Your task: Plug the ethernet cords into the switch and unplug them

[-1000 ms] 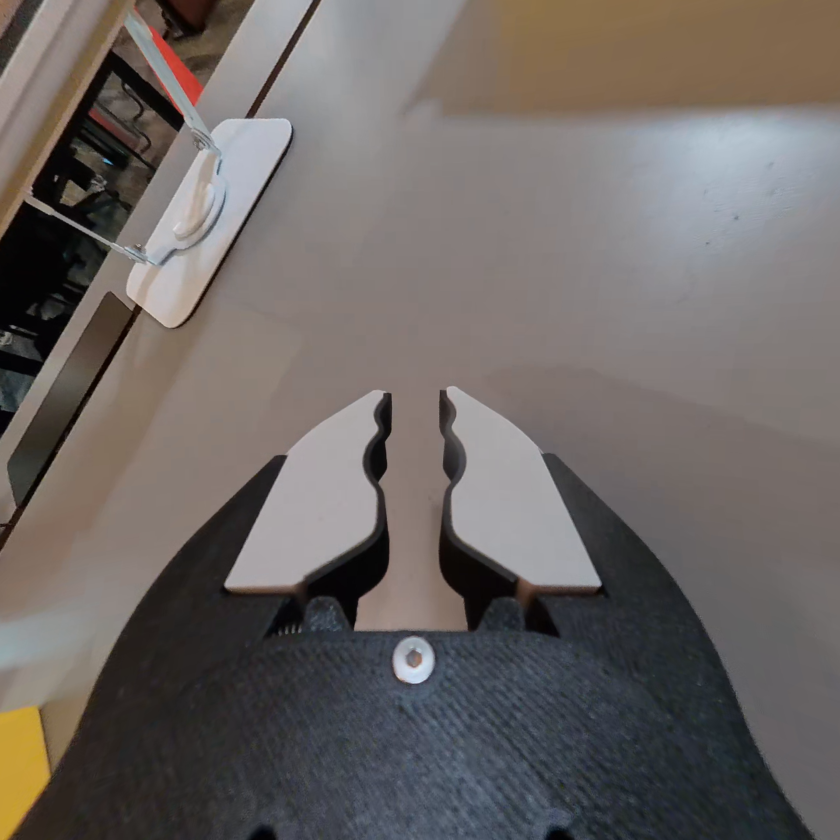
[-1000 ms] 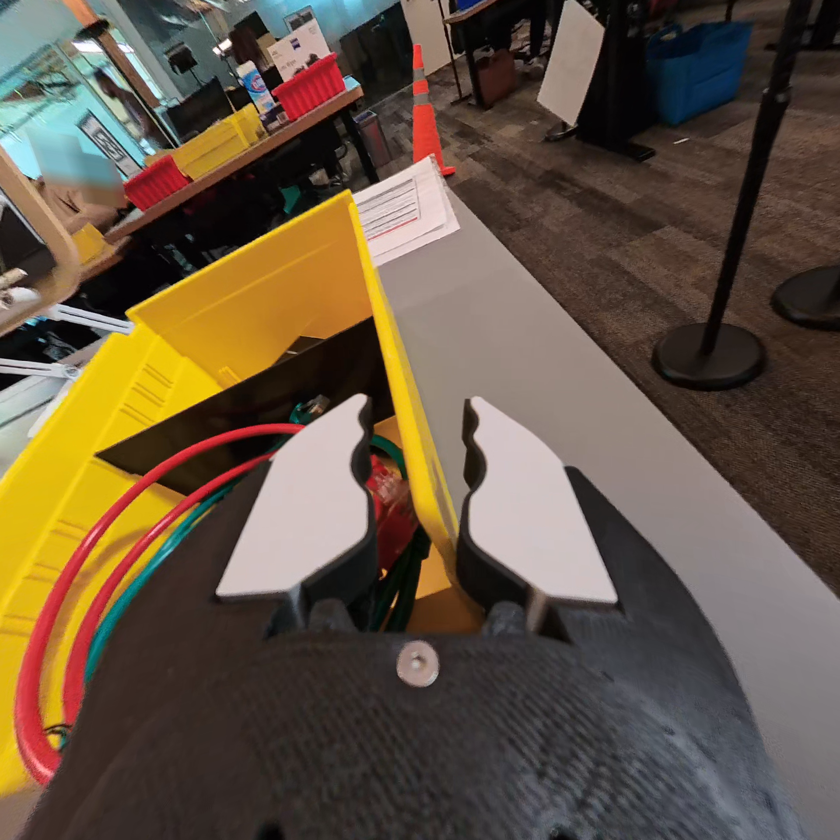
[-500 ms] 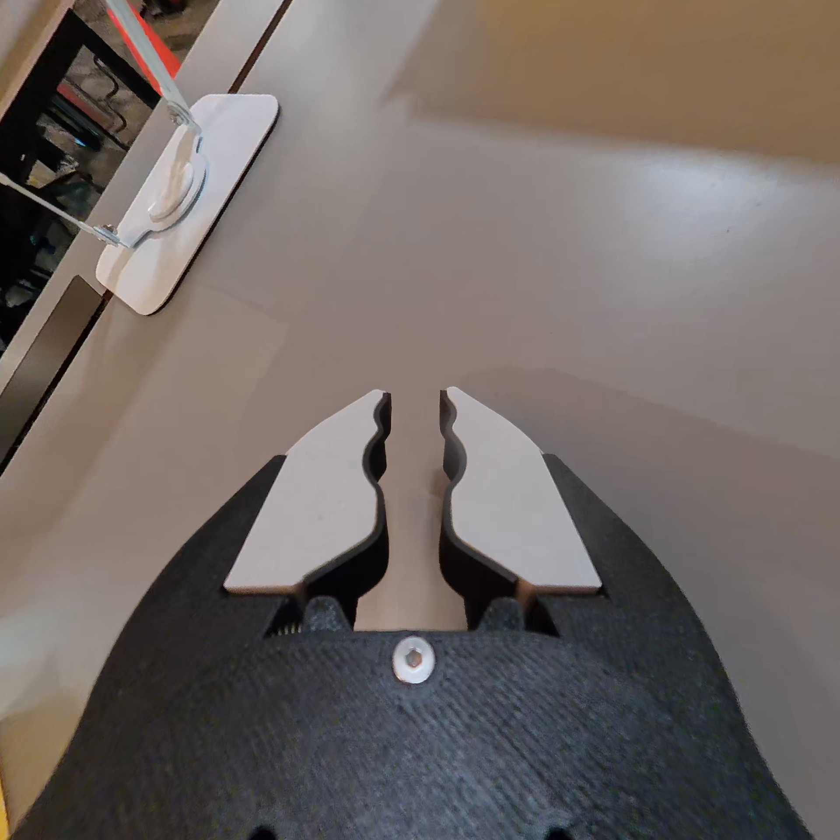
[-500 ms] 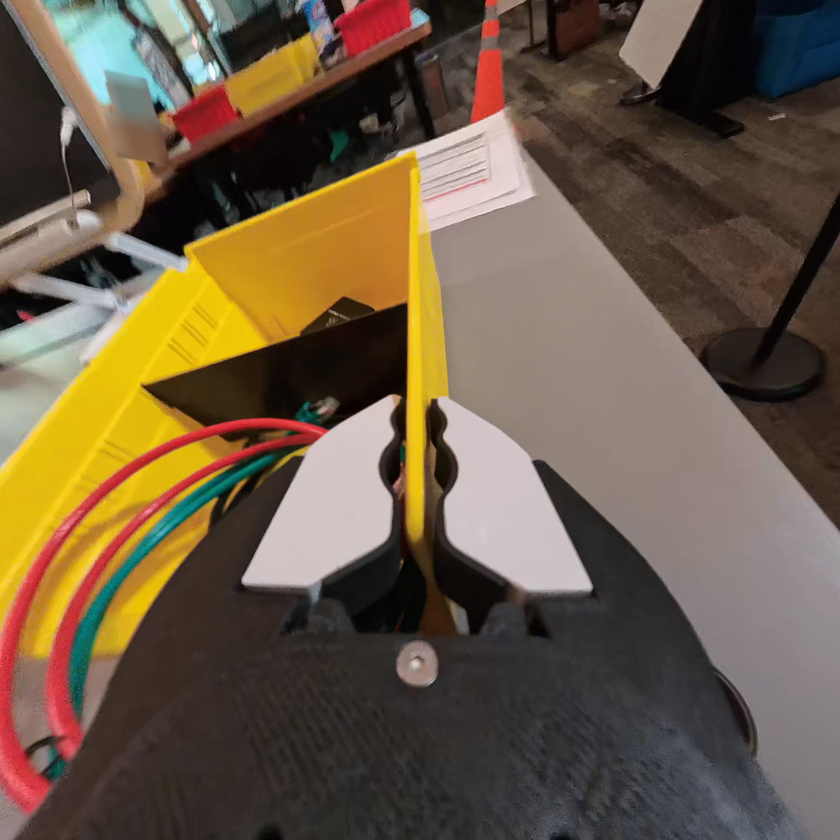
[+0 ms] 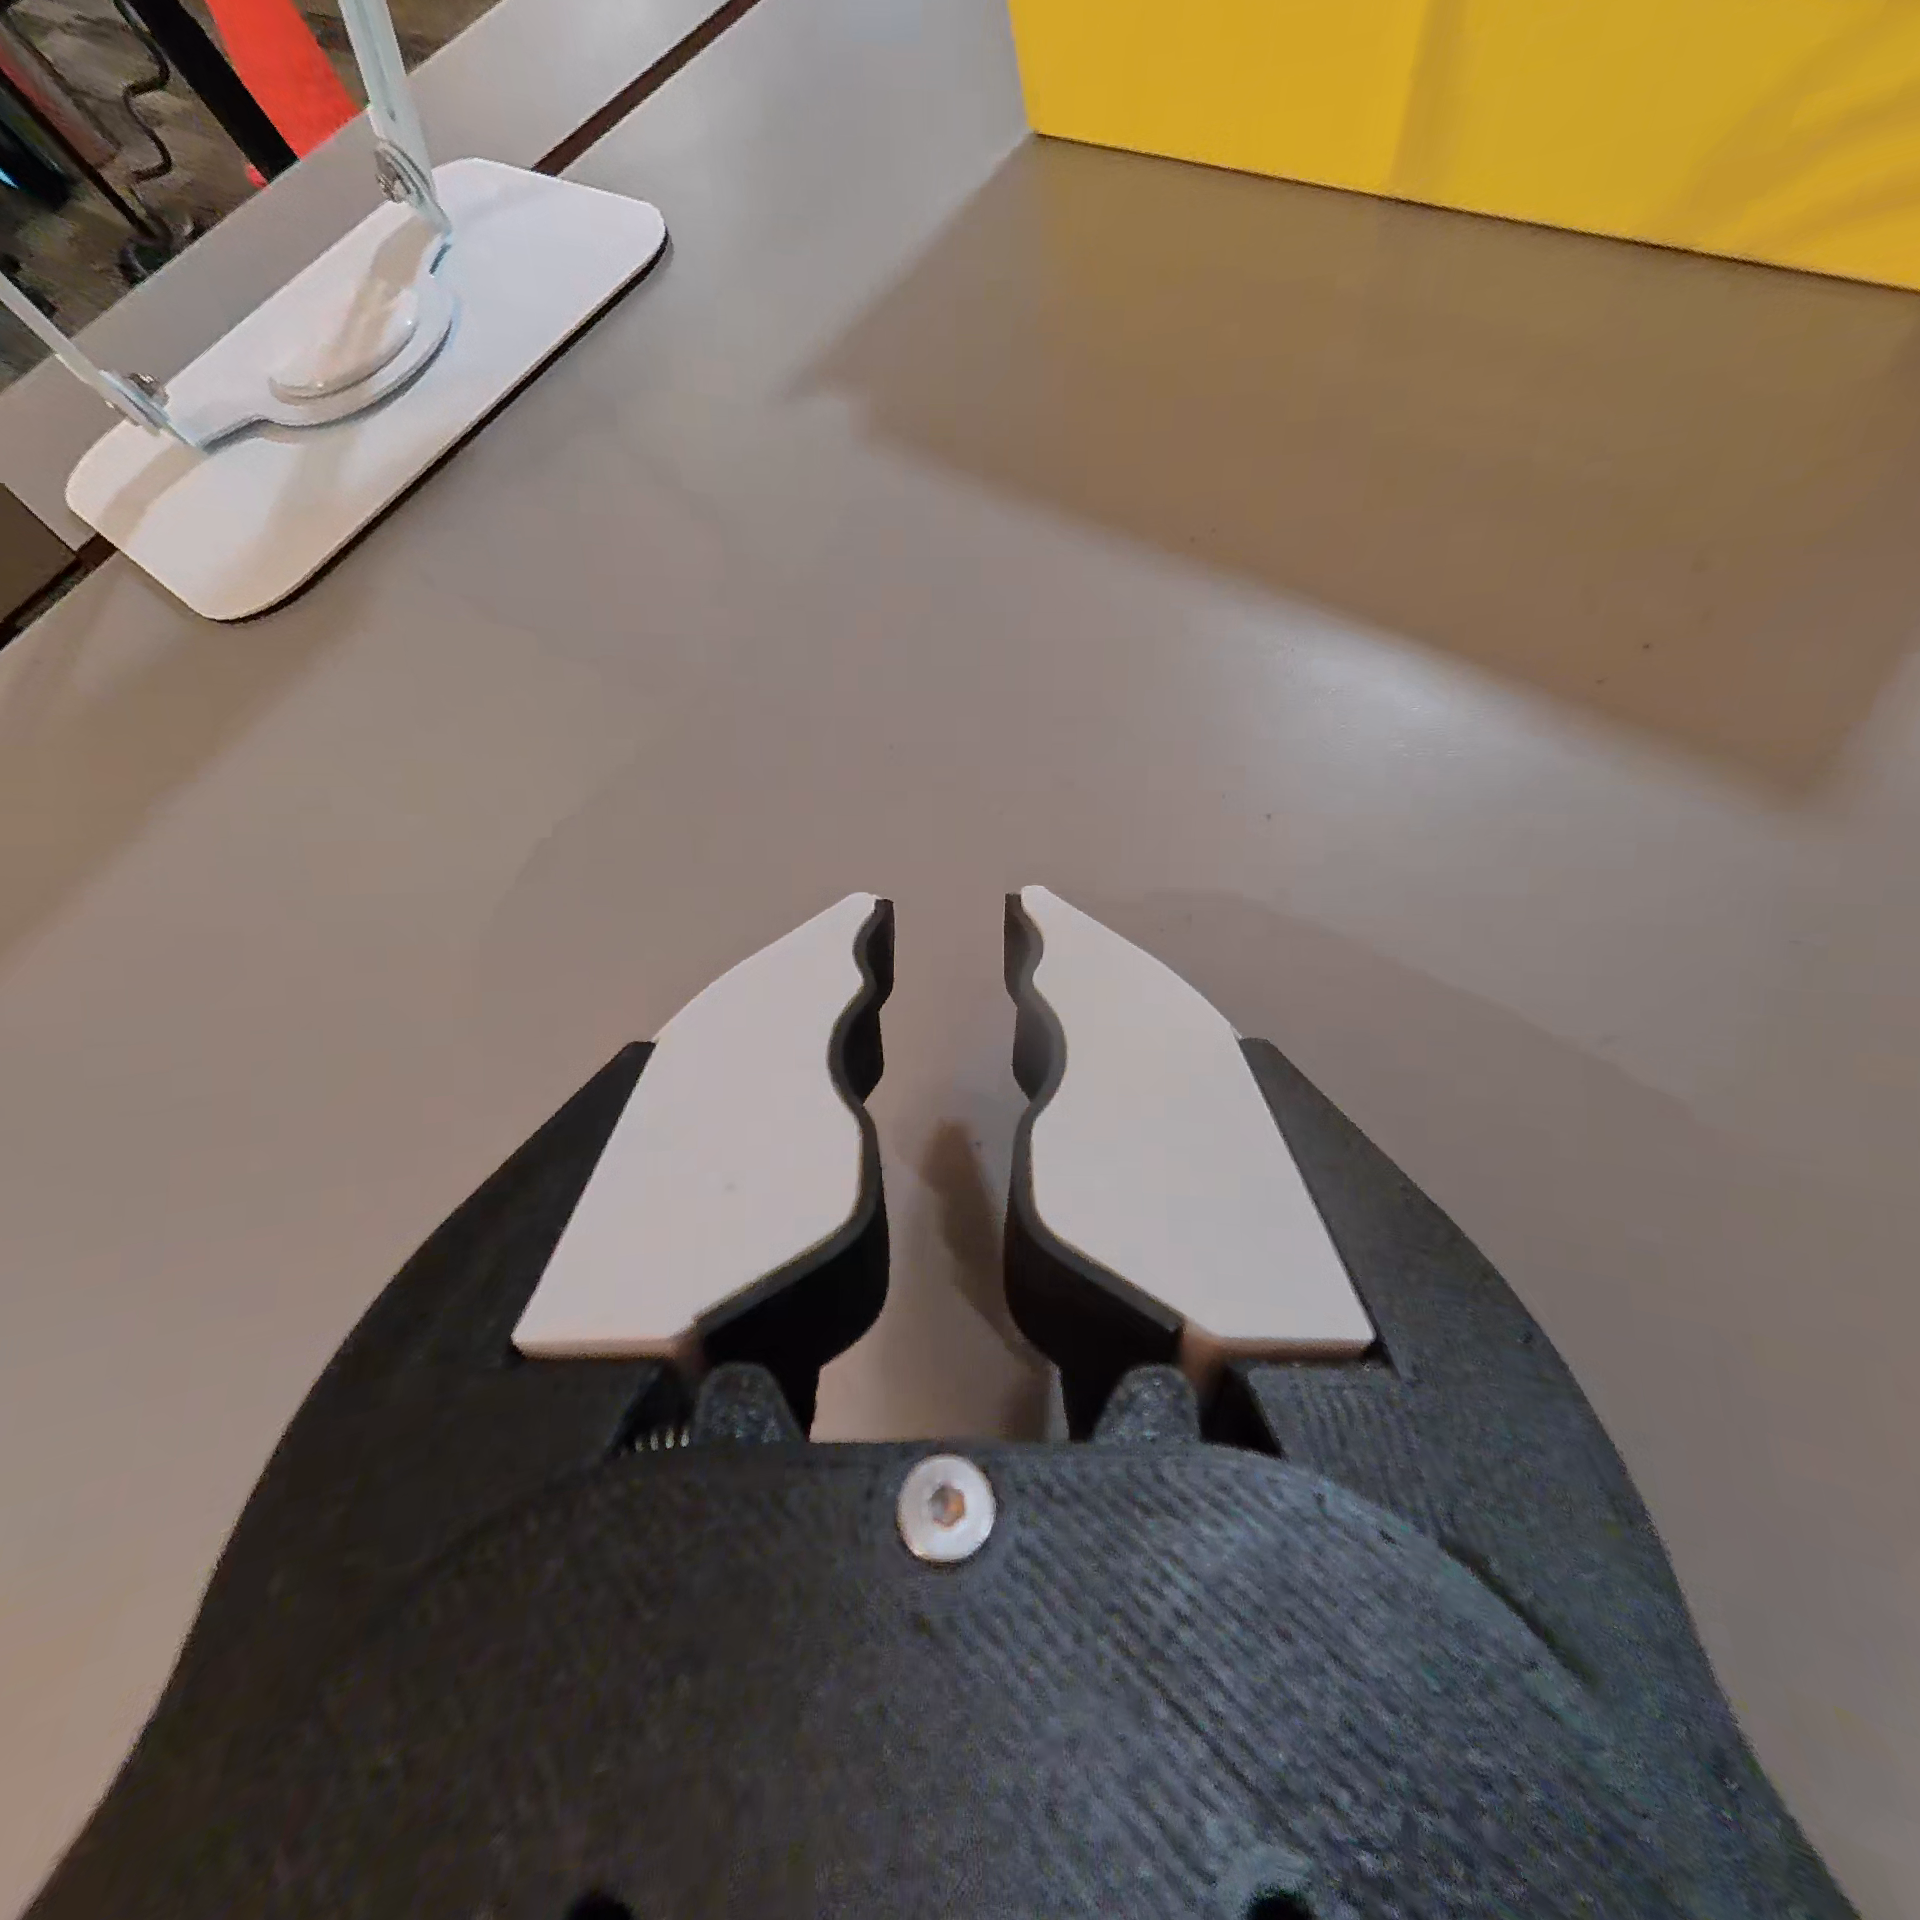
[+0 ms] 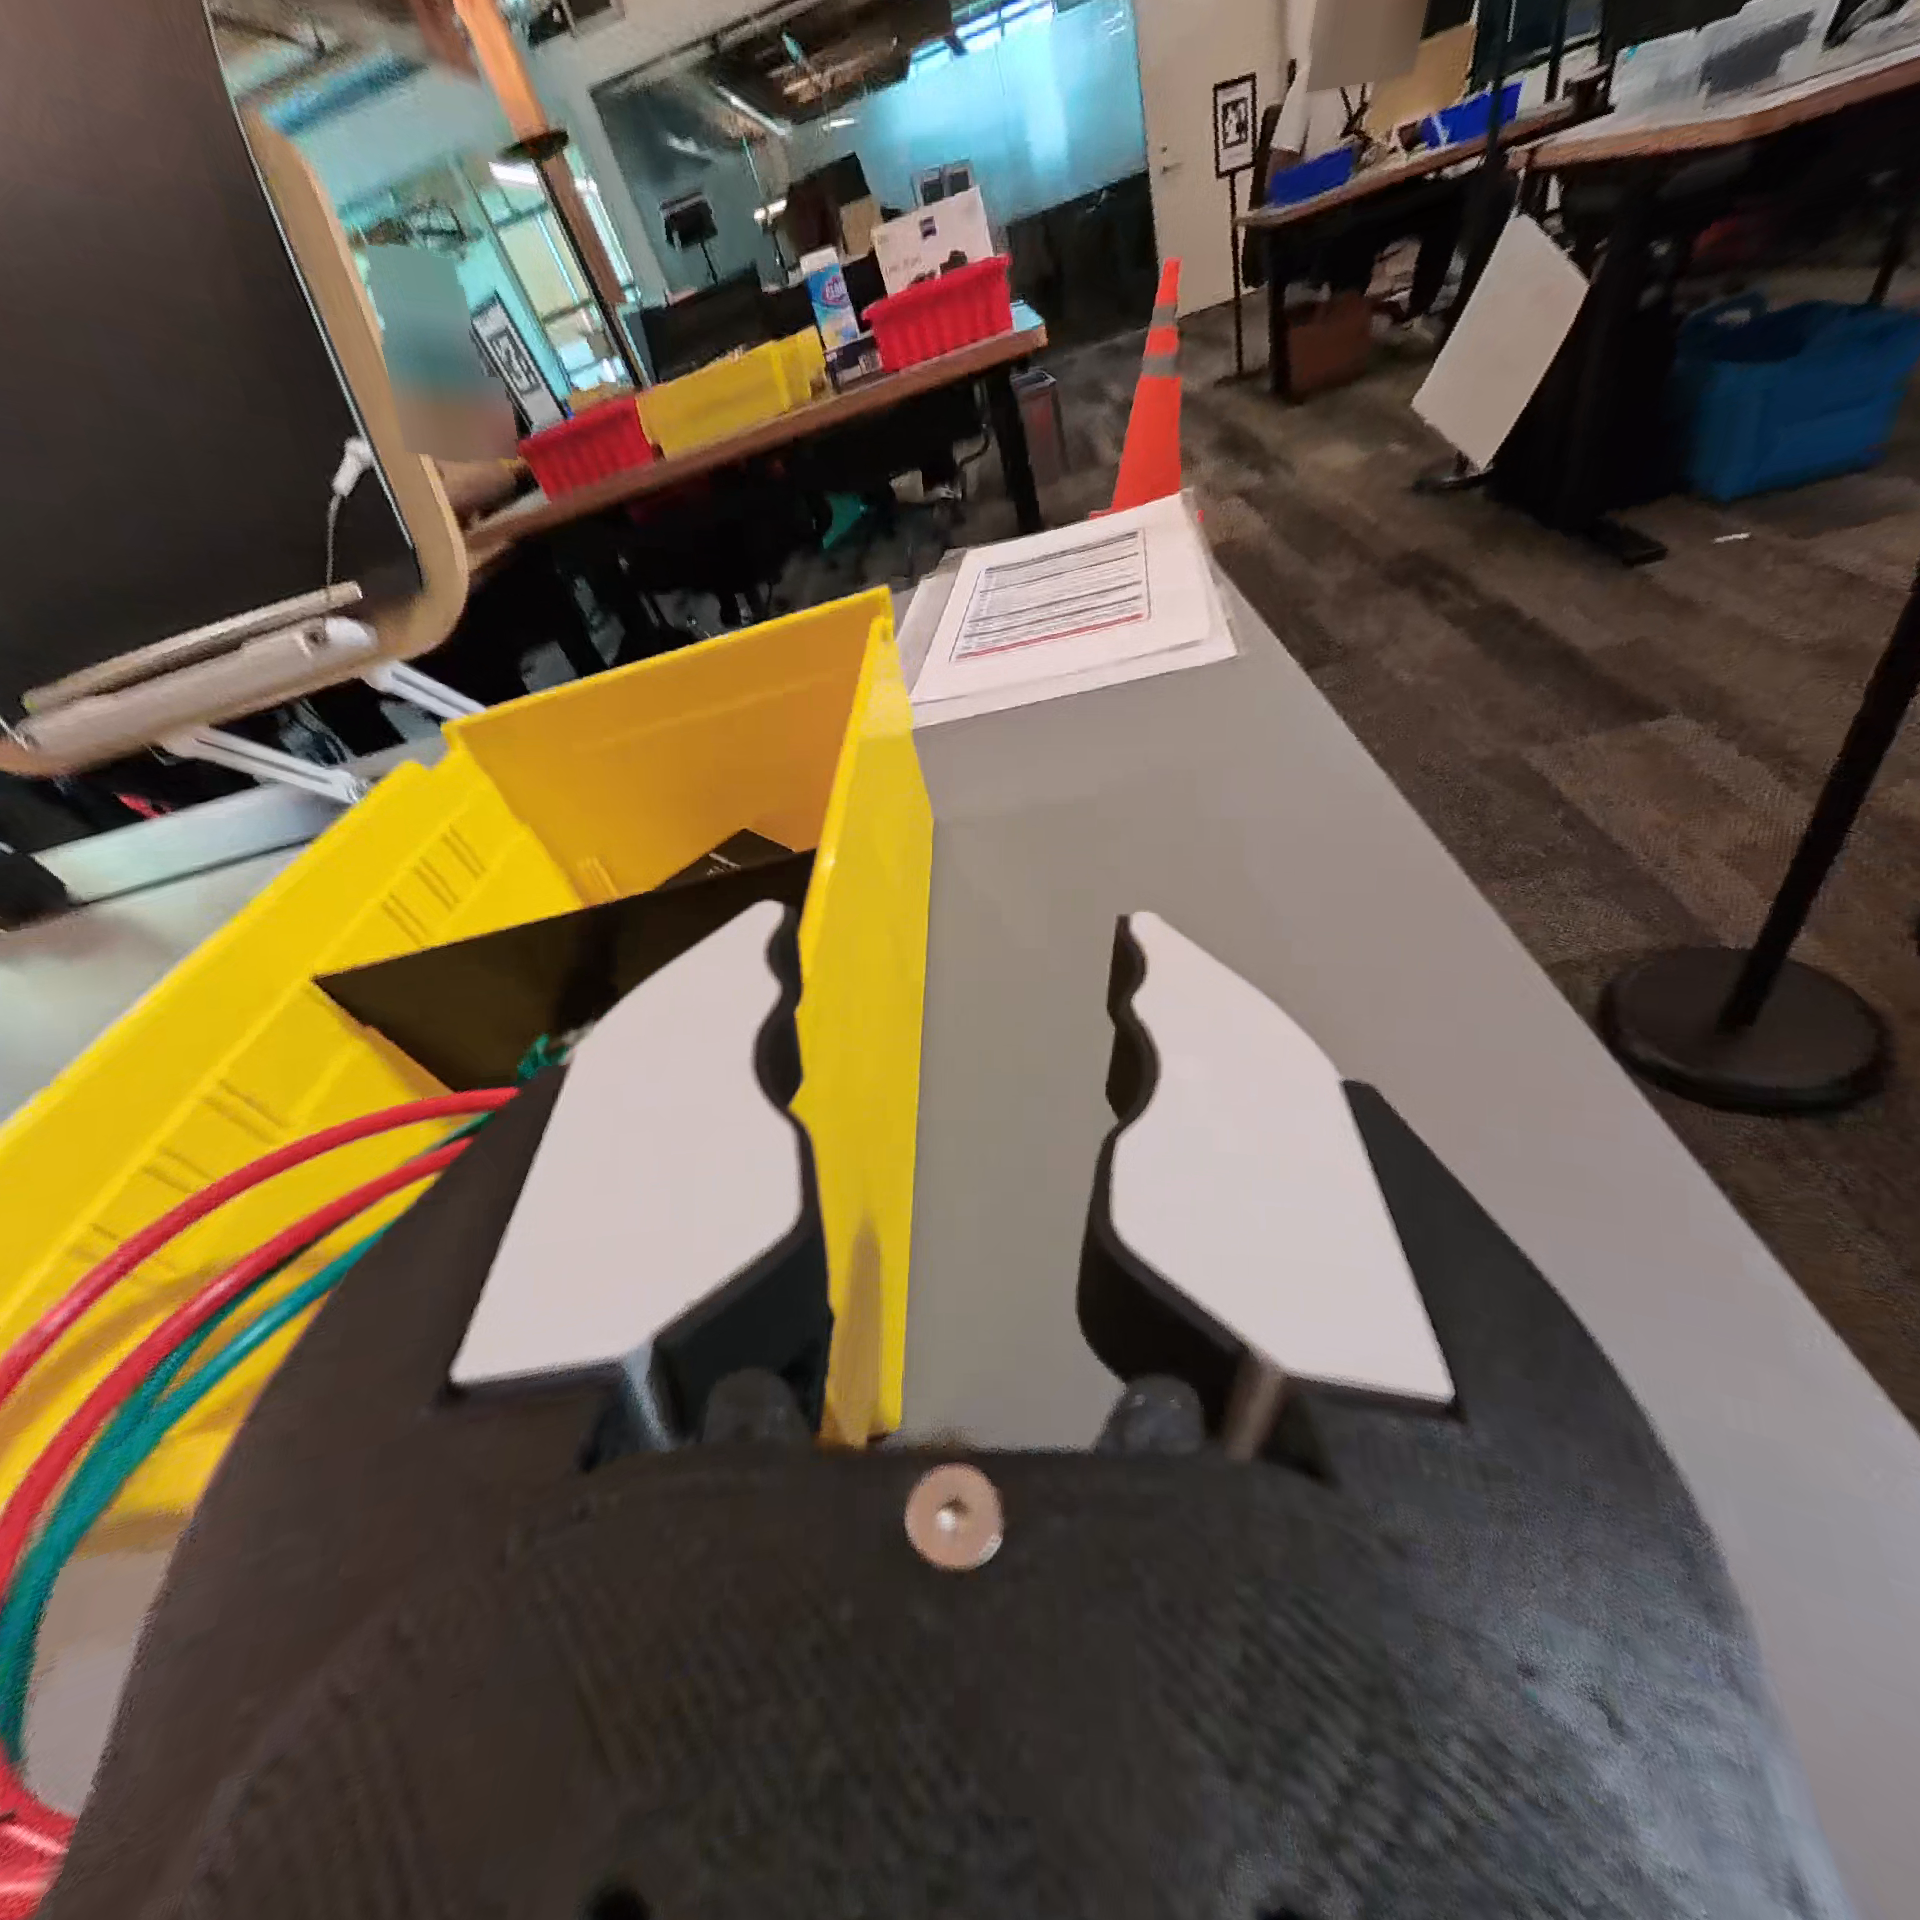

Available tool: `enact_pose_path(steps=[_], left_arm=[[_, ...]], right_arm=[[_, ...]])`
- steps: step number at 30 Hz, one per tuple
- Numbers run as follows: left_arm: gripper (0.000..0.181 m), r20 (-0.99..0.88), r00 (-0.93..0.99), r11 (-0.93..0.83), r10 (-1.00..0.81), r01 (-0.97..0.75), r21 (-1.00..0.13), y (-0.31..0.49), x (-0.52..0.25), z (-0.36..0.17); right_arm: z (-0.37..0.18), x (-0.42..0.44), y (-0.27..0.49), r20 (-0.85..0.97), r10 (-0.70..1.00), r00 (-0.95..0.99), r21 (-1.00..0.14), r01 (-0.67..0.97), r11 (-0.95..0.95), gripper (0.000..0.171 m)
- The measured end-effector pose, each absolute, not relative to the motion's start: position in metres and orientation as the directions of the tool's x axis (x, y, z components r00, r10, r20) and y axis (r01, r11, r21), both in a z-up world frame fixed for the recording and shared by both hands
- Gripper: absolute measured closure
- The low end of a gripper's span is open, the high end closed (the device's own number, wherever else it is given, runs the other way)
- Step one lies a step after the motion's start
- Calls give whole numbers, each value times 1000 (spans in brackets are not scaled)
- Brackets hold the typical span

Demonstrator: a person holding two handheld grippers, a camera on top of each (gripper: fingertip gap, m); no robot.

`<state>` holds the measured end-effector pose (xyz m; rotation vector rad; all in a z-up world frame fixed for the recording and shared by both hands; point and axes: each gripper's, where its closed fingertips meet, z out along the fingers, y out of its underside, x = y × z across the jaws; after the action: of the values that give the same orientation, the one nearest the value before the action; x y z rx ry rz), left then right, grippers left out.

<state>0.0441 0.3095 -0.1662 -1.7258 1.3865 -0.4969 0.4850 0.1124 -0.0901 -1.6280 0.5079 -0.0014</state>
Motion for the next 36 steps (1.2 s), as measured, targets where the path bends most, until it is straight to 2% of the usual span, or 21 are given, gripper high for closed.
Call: enact_pose_path(steps=[3, 8, 12, 16, 19, 21, 22, 25, 30, 33, 36], left_arm=[[161, -202, 299, -23, -933, -608, -794, 309, 45, -168], [161, -254, 274, 14, -928, -653, -758, 306, 45, -175], [161, -289, 261, 35, -921, -683, -730, 304, 45, -180], [161, -309, 247, 49, -918, -704, -709, 303, 45, -183], [162, -320, 234, 58, -918, -719, -692, 302, 46, -186], [162, -323, 231, 63, -918, -718, -693, 302, 46, -186], [161, -323, 230, 65, -918, -717, -694, 301, 46, -186], [161, -323, 228, 67, -919, -715, -696, 300, 46, -185], [161, -328, 223, 73, -918, -717, -693, 299, 45, -186], [161, -326, 222, 73, -919, -717, -693, 299, 45, -186], [161, -330, 220, 77, -918, -717, -693, 299, 45, -186]], right_arm=[[-101, 478, 112, -375, -289, 881, -908, -412, -76, 116], [-94, 472, 89, -439, -406, 801, -877, -481, 0, 113], [-113, 440, 66, -427, -446, 786, -815, -549, -186, 103], [-133, 405, 62, -488, -386, 782, -712, -613, -341, 104], [-156, 386, 70, -527, -363, 768, -624, -640, -448, 112], [-163, 378, 74, -526, -346, 777, -591, -627, -508, 138], [-163, 376, 76, -513, -336, 790, -593, -610, -526, 144], [-147, 366, 83, -505, -255, 825, -639, -556, -531, 151], [-67, 360, 95, -544, -25, 839, -810, -533, -245, 165], [-34, 361, 102, -380, 6, 925, -916, -376, -138, 166], [-16, 359, 118, -223, -6, 975, -970, -223, -98, 166]])
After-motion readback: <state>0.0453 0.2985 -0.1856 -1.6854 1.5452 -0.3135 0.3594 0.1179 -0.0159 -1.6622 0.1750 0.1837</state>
